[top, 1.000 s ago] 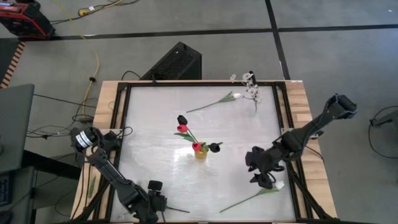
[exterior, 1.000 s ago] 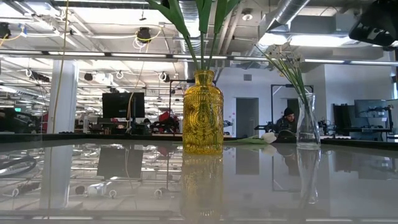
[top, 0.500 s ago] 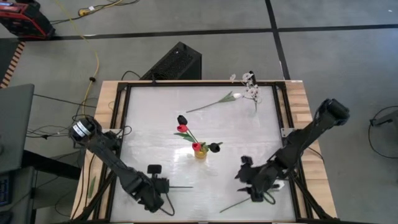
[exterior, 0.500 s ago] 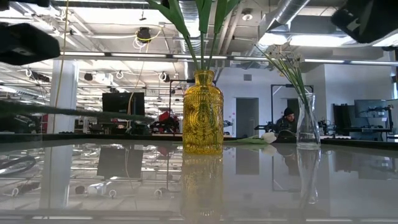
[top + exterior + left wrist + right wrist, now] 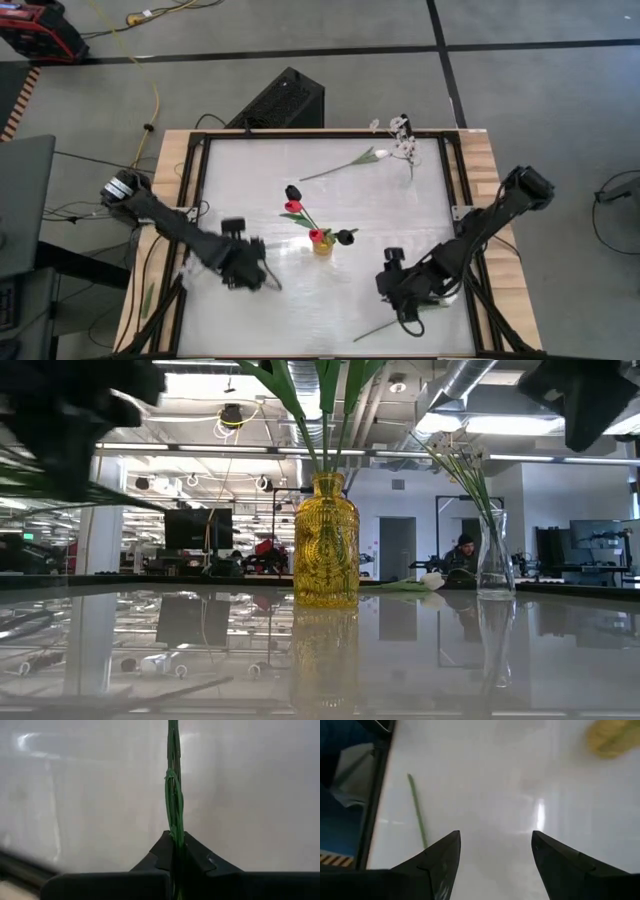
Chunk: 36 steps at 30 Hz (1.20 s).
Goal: Sort flowers into vase by color
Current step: Put the white flowers into the transparent vase
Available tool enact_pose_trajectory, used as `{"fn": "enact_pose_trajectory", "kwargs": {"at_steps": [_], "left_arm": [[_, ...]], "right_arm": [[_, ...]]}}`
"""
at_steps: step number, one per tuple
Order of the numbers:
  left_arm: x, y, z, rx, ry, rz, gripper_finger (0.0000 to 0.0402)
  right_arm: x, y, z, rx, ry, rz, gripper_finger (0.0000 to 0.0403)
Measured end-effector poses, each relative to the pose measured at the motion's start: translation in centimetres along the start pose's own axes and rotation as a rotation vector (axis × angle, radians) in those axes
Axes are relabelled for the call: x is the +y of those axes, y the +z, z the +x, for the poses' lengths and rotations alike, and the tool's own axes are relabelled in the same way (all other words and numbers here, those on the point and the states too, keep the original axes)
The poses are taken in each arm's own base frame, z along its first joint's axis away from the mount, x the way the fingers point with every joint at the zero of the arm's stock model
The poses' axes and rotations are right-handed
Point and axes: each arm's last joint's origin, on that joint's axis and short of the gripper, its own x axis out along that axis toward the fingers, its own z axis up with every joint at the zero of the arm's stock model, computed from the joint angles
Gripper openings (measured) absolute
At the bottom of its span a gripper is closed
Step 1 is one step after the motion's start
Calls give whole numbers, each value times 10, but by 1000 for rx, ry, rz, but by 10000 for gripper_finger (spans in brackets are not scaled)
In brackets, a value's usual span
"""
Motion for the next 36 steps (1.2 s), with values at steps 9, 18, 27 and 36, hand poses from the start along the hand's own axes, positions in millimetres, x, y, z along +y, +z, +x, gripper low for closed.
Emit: {"fn": "enact_pose_trajectory", "kwargs": {"at_steps": [9, 18, 27, 36], "left_arm": [[88, 20, 3, 31, 90, -22, 0], [159, -1, -27, -125, 64, -193, 0], [198, -19, -86, -533, 3, -446, 0], [219, 3, -117, -910, -312, -705, 0]], "right_arm": [[-53, 9, -46, -17, -198, -239, 270], [-106, 19, -78, -50, -412, -611, 270], [-146, 53, -92, -150, -747, -845, 270], [-183, 92, -111, -193, -1171, -1050, 270]]}}
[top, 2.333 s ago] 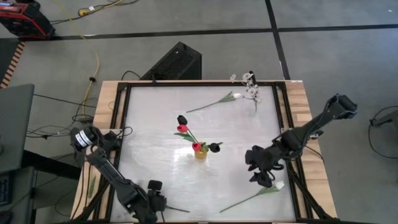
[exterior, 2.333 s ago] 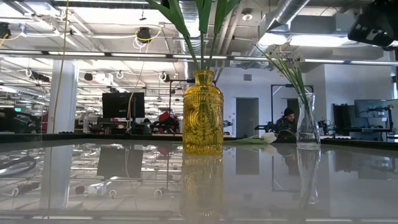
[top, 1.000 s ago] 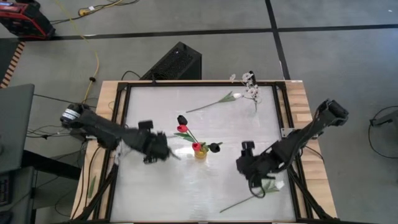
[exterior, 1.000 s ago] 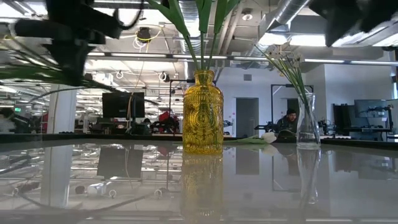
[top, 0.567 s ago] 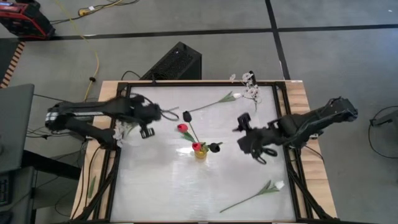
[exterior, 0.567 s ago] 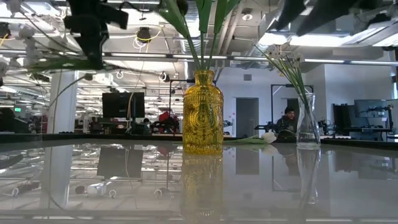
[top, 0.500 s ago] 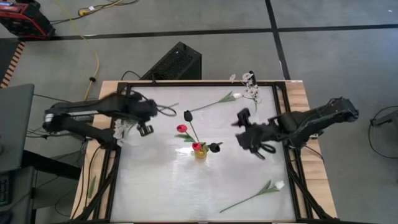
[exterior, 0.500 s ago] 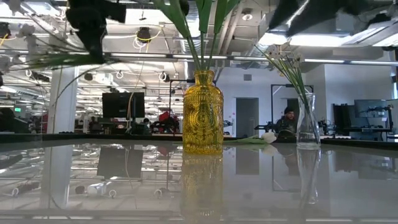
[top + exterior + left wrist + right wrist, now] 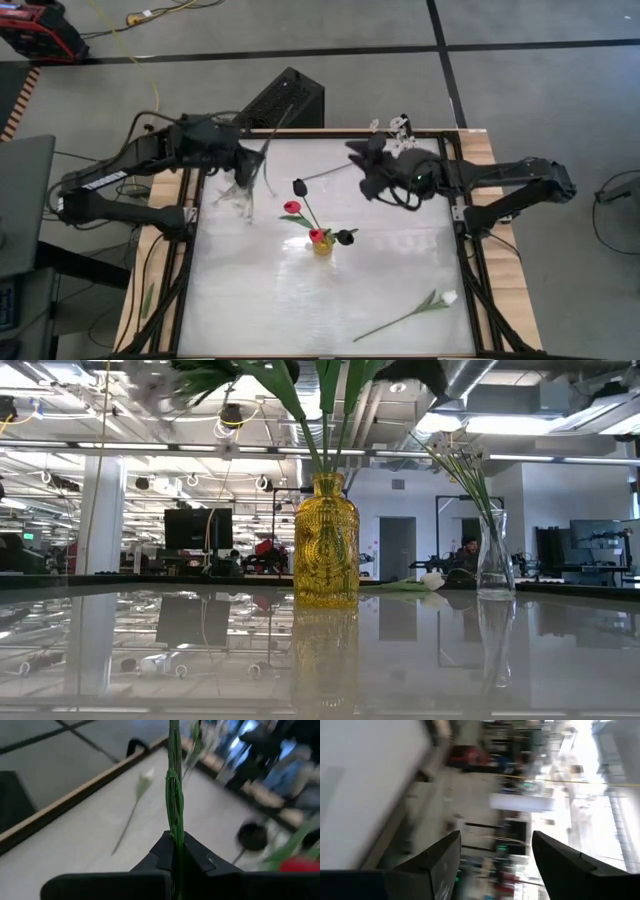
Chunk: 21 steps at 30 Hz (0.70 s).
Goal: Sort flowers into vase by color
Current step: Put the white flowers into the transparent vase
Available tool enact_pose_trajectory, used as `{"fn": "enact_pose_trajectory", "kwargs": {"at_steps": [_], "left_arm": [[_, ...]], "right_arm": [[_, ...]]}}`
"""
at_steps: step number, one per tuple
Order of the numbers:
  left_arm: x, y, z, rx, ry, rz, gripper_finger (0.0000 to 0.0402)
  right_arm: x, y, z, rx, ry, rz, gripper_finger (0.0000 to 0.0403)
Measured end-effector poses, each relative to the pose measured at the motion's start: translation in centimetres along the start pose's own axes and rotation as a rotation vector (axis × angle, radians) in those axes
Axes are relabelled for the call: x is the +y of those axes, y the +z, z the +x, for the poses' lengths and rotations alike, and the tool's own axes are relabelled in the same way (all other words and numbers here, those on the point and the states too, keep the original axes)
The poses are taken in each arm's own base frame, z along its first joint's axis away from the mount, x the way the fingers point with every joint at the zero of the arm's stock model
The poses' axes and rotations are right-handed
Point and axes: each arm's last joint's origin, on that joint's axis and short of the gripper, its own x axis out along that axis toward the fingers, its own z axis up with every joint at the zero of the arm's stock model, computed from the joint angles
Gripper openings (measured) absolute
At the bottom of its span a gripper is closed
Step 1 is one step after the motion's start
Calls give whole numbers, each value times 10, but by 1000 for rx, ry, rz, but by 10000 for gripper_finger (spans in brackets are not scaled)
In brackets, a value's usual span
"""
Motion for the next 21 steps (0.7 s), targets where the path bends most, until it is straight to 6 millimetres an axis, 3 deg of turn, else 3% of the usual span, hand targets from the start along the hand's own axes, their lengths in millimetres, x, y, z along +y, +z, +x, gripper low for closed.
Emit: {"fn": "enact_pose_trajectory", "kwargs": {"at_steps": [7, 21], "left_arm": [[13, 10, 29, 44, -62, -71, 0], [39, 27, 94, 133, -178, -5, 0]], "right_arm": [[-11, -1, 19, -3, -166, -216, 270], [22, -5, 77, 90, -134, -312, 270]]}}
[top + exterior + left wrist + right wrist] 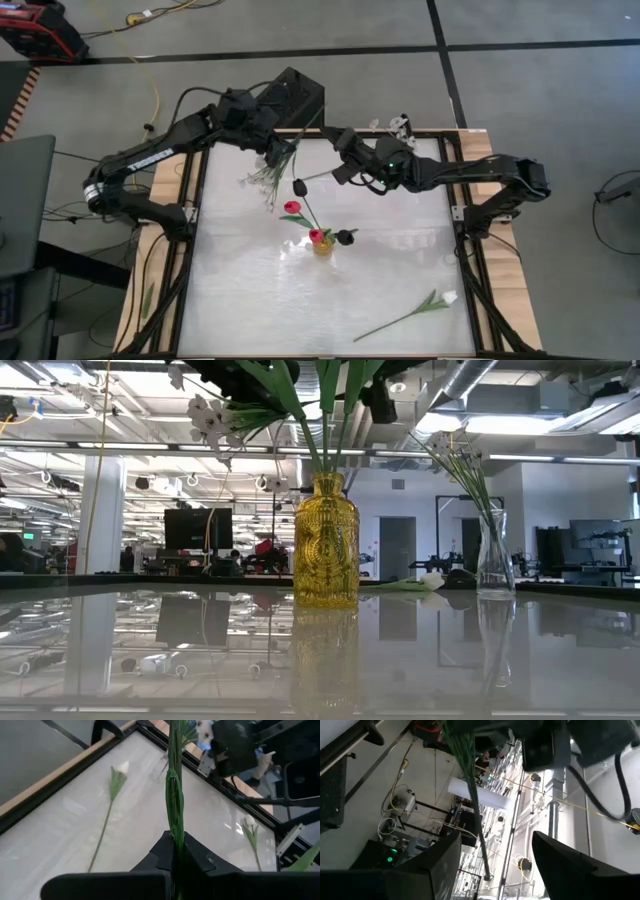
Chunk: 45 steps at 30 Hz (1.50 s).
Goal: Sort flowers into vase by color
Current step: Put the white flowers into the transparent vase
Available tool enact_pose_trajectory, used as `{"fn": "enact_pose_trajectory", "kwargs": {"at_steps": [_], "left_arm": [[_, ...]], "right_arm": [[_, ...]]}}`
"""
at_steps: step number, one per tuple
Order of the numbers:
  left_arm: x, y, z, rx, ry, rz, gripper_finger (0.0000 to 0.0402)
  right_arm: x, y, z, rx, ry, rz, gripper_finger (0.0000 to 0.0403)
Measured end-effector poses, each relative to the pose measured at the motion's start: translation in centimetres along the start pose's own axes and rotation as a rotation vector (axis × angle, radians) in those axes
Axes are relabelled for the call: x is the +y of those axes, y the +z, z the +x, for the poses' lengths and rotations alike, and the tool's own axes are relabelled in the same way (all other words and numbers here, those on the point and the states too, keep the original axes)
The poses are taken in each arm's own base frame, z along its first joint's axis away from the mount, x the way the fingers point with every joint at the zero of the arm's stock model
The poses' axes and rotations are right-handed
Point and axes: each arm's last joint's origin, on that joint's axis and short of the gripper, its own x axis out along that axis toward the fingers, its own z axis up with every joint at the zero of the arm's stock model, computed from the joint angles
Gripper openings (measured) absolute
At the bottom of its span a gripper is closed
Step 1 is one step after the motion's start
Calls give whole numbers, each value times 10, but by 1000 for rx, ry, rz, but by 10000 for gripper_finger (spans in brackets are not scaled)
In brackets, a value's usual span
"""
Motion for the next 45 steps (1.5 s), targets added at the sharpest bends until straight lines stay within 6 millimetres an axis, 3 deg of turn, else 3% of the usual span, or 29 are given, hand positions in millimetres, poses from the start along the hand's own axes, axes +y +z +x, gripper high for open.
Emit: {"fn": "enact_pose_trajectory", "kwargs": {"at_steps": [8, 18, 28, 36, 41, 45], "left_arm": [[2, 14, 23, 39, -60, 36, 0], [-3, 18, 28, 22, -100, 53, 0], [-6, 16, 29, 34, -117, 35, 4], [-8, 19, 30, -3, -91, 47, 64], [-11, 23, 28, -43, -147, 99, 110], [-10, 28, 12, -80, -147, 113, 136]], "right_arm": [[9, -13, 13, 49, 13, 3, 270], [16, -9, 17, 1, 26, 8, 257], [23, 0, 26, -21, -9, 23, 167], [21, 10, 22, -66, -8, 47, 42], [22, 10, 22, -77, 5, 144, 34], [20, -1, 17, -71, 46, 238, 34]]}}
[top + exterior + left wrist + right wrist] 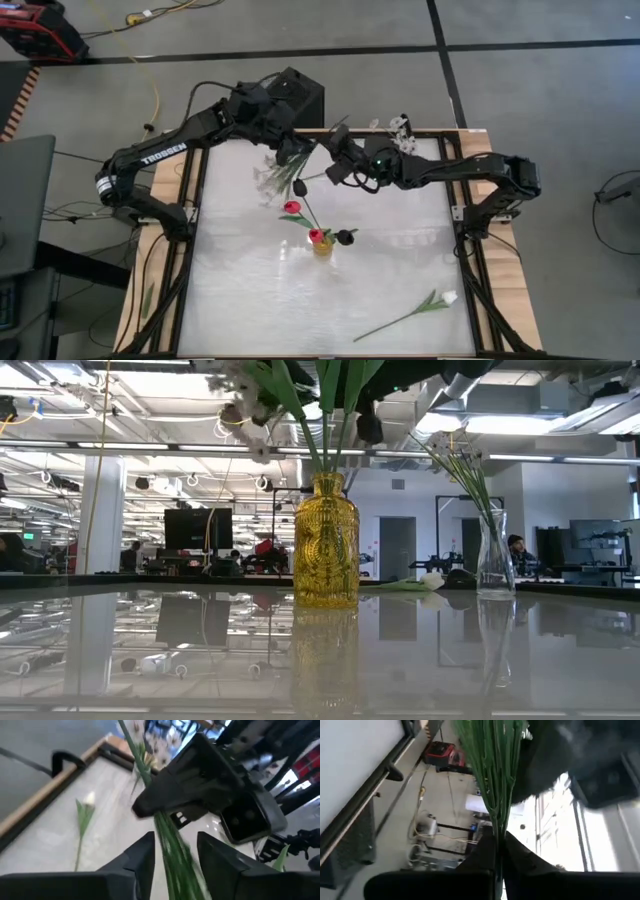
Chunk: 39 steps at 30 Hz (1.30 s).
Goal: Sort flowers into vase by color
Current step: Put the white flowers into the transparent vase
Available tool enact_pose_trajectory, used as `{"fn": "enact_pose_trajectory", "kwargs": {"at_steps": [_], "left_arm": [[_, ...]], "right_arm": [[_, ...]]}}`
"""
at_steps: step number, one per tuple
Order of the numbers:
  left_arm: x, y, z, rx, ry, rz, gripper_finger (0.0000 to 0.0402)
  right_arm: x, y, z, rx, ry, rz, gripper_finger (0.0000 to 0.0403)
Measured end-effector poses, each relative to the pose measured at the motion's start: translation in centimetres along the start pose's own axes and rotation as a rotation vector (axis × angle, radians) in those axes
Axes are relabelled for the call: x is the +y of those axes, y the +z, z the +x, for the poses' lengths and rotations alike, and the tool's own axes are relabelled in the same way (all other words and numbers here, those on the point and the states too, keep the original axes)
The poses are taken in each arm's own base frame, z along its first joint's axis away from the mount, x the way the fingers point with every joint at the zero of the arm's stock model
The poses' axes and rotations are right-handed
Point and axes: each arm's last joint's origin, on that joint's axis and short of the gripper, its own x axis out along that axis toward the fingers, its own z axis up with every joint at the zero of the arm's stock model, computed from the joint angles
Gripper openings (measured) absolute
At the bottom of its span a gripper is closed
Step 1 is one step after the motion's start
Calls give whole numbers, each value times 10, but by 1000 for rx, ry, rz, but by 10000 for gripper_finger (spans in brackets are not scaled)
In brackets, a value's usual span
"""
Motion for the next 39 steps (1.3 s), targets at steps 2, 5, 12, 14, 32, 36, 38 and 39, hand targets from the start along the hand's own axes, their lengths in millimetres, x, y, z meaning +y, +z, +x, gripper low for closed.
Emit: {"fn": "enact_pose_trajectory", "kwargs": {"at_steps": [2, 5, 12, 14, 32, 36, 38, 39], "left_arm": [[-2, 4, -12, -33, 10, 26, 142], [-7, 9, -32, -87, 66, 97, 143], [-16, -9, -69, -193, 379, 244, 142], [-14, -24, -71, -196, 399, 246, 142], [20, -165, -60, -503, 274, 119, 142], [18, -170, -57, -462, 239, 120, 142], [15, -171, -54, -451, 218, 123, 142], [14, -171, -54, -445, 211, 124, 142]], "right_arm": [[-6, -8, -6, 11, 19, 50, 34], [-17, -20, -20, 8, 45, 147, 34], [-48, -37, -70, -179, 124, 556, 34], [-61, -42, -89, -267, 120, 668, 34], [-41, -115, -237, -287, 17, 1371, 34], [3, -119, -241, -223, -128, 1500, 34], [22, -123, -243, -183, -243, 1558, 34], [30, -124, -245, -162, -292, 1581, 34]]}}
